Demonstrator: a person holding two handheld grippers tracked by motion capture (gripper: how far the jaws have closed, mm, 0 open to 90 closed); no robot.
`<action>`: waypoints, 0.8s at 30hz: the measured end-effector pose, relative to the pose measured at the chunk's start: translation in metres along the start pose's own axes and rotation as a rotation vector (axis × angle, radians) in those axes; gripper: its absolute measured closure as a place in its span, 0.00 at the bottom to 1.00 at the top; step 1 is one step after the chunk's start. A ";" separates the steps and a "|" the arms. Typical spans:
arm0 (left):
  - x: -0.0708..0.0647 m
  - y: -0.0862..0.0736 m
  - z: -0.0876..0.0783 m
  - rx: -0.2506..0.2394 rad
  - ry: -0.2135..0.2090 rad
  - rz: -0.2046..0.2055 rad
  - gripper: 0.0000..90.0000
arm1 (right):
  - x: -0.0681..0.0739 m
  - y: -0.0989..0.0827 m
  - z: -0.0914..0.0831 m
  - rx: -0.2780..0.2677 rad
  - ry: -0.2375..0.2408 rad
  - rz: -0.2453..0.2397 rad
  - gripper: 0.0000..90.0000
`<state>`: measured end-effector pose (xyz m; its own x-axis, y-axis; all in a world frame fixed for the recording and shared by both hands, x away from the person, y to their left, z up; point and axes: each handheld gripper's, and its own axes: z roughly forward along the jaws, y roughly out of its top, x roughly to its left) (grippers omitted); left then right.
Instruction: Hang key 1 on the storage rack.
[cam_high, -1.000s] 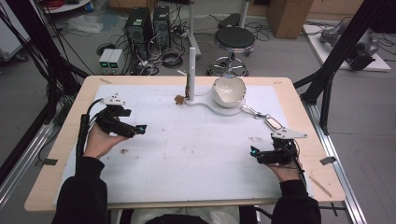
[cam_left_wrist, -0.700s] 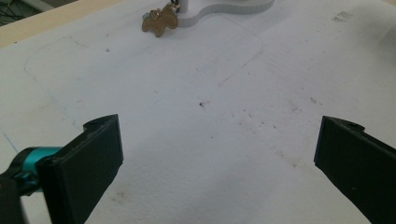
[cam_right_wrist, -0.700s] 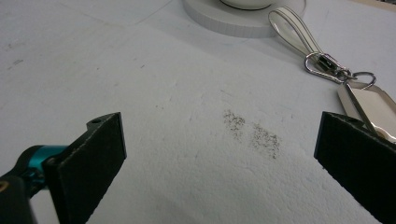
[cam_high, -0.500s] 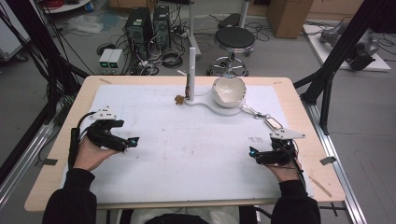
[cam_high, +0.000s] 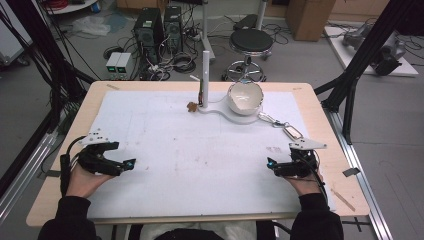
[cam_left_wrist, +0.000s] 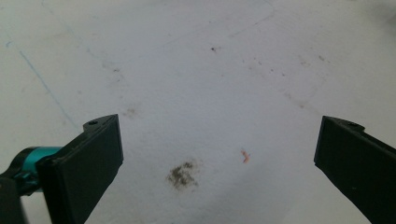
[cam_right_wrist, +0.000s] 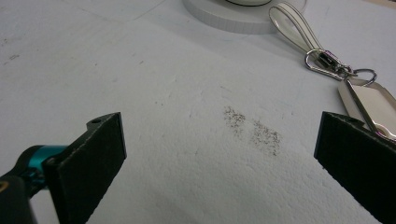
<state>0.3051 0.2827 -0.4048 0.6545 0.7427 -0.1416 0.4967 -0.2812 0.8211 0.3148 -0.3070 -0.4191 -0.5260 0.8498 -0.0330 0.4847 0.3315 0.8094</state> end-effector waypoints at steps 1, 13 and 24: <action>0.000 -0.004 -0.003 -0.003 -0.003 -0.006 0.02 | 0.000 0.000 0.000 -0.002 -0.001 0.000 0.01; 0.002 -0.033 -0.014 -0.044 0.008 -0.057 0.02 | 0.001 -0.001 0.001 0.009 -0.005 -0.005 0.01; -0.001 -0.041 -0.012 -0.027 0.000 -0.050 0.02 | 0.001 -0.001 0.005 0.029 -0.009 -0.014 0.01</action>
<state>0.2773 0.3009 -0.4313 0.6291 0.7554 -0.1833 0.5133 -0.2266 0.8278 0.3170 -0.3041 -0.4223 -0.5269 0.8485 -0.0497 0.4974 0.3553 0.7914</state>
